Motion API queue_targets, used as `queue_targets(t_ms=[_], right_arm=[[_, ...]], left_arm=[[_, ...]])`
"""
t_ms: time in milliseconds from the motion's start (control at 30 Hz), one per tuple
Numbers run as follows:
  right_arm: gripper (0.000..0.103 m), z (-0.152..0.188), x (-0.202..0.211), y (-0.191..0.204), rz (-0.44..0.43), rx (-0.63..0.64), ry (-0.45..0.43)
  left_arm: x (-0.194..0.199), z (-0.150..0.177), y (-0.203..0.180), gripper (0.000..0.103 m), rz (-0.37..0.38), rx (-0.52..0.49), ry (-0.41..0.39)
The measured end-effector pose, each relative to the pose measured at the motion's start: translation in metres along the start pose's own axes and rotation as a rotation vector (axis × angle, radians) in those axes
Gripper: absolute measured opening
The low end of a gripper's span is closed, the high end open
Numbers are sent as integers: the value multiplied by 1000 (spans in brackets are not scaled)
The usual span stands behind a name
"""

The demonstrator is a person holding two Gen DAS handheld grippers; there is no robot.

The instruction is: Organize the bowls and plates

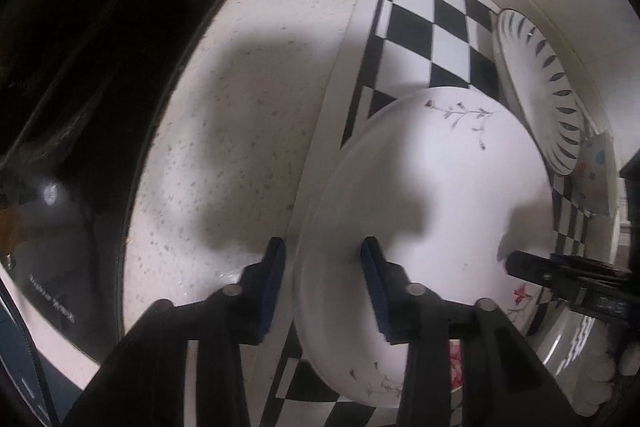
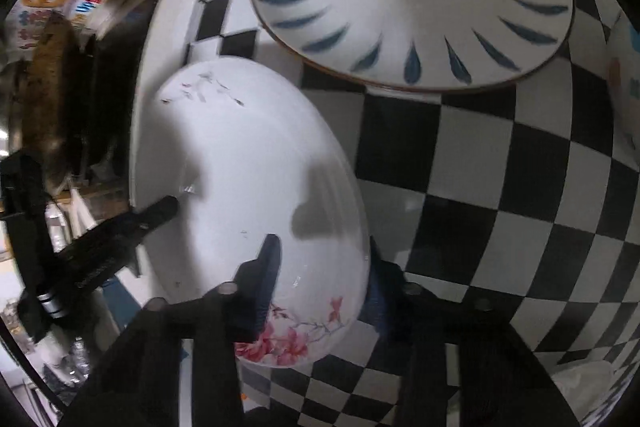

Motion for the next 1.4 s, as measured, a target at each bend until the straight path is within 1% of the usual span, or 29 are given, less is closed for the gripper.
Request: queue_targets(t_ms=[33,67,100,167,267,300,433,600,700,767,867,1033,1100,1167,1233,1400], right_arm=[[32,0,0,1,6,-1,-10],[23,0,0,0,21,-5,-13],[21,0,0,-1,33,-8,-15],[19,0,0,-4,4,-29,-17],[19,2,1,-8,-9,-38,-17],[19,3,1,-9,-8,-38,-20],[19,7,2,-9,-20,-39,-32],[18,19,21,-22,-43,-34,-61],[17,28,38,-29,-59,-30,-84],[16,38,53,-35,-72,-24,-106],[16,53,79,-49,-87,-19,-139],[15,79,121,-81,-105,-26,-201],[15,87,137,-96,-110,-33,-222],[14,99,151,-110,-117,-47,-244],[14,112,166,-133,-117,-58,-266],[14,144,179,-180,-124,-104,-293]], left_arm=[[0,-1,-1,30,-4,0,0],[0,-2,-1,30,-8,-3,-2],[0,-3,-1,30,-3,-8,-4],[0,-3,-1,29,-2,-12,0],[0,0,-3,29,2,-16,1],[4,-3,-2,29,4,-19,2],[11,-4,-7,29,2,-21,-18],[29,5,-17,29,-3,-25,-45],[43,14,-30,29,-8,-34,-65],[51,20,-41,29,-11,-43,-79],[64,27,-58,29,10,-52,-95],[82,40,-106,29,36,-97,-124],[82,43,-134,29,44,-120,-130],[83,49,-155,29,55,-142,-133],[83,55,-171,30,67,-169,-129],[73,77,-214,30,88,-224,-118]])
Point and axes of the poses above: each gripper's, at about its wrist camera, not at the fingertips, and x roughly against the way its jaws point, y to its left, z to its underside, the point moved 1 cm from there along -x, roughly the way its jaws point, and after that the axes turned 5 degrees about -x, right-handed, at the moved point
